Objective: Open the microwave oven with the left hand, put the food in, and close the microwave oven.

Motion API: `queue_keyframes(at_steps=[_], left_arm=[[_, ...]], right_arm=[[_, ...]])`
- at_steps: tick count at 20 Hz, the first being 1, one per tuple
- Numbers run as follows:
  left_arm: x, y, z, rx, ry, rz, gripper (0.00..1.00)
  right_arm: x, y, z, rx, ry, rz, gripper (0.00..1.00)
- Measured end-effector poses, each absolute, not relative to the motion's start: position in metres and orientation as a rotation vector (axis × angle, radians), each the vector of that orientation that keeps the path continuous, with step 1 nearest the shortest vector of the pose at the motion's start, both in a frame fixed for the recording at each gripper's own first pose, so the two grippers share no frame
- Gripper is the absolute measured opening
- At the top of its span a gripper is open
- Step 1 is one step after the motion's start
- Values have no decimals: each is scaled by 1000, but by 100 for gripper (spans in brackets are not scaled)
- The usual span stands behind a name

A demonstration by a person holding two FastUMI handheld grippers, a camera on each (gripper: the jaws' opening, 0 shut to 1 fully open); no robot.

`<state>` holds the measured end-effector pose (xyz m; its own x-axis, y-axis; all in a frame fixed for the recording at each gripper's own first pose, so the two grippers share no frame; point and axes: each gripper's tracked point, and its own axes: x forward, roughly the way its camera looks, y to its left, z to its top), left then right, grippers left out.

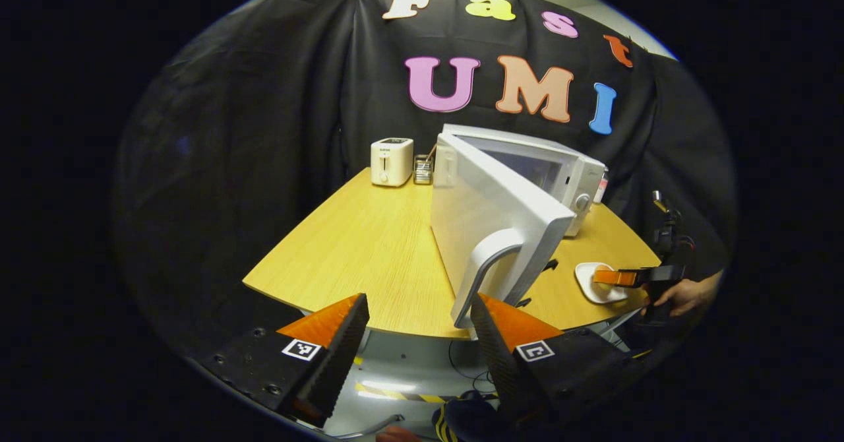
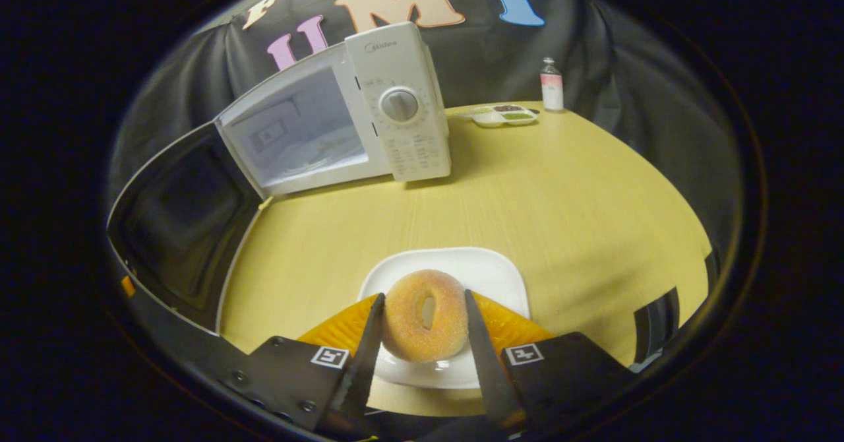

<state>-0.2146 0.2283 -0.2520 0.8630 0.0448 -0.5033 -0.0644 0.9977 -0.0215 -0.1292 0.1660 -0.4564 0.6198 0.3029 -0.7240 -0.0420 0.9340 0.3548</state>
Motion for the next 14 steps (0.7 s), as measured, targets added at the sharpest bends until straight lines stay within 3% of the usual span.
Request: queue_keyframes(at_steps=[4, 5, 6, 8, 10, 11, 14], left_arm=[[-195, 214, -200, -18, 415, 48, 92], [-190, 208, -184, -33, 382, 45, 92], [-186, 202, -170, -42, 351, 40, 92], [-178, 190, -148, -31, 302, 32, 93], [-176, 178, -135, -12, 287, 12, 91], [-177, 172, -134, -4, 291, 3, 95], [-180, 153, -123, 5, 296, -10, 95]], right_arm=[[-111, 204, -431, 439, 889, 254, 65], [-105, 214, -423, 458, 887, 270, 71], [-96, 222, -416, 477, 875, 281, 65], [-76, 240, -405, 526, 860, 290, 65], [-54, 261, -394, 600, 840, 285, 65], [-44, 272, -389, 637, 825, 285, 65], [-11, 310, -375, 763, 769, 275, 64]])
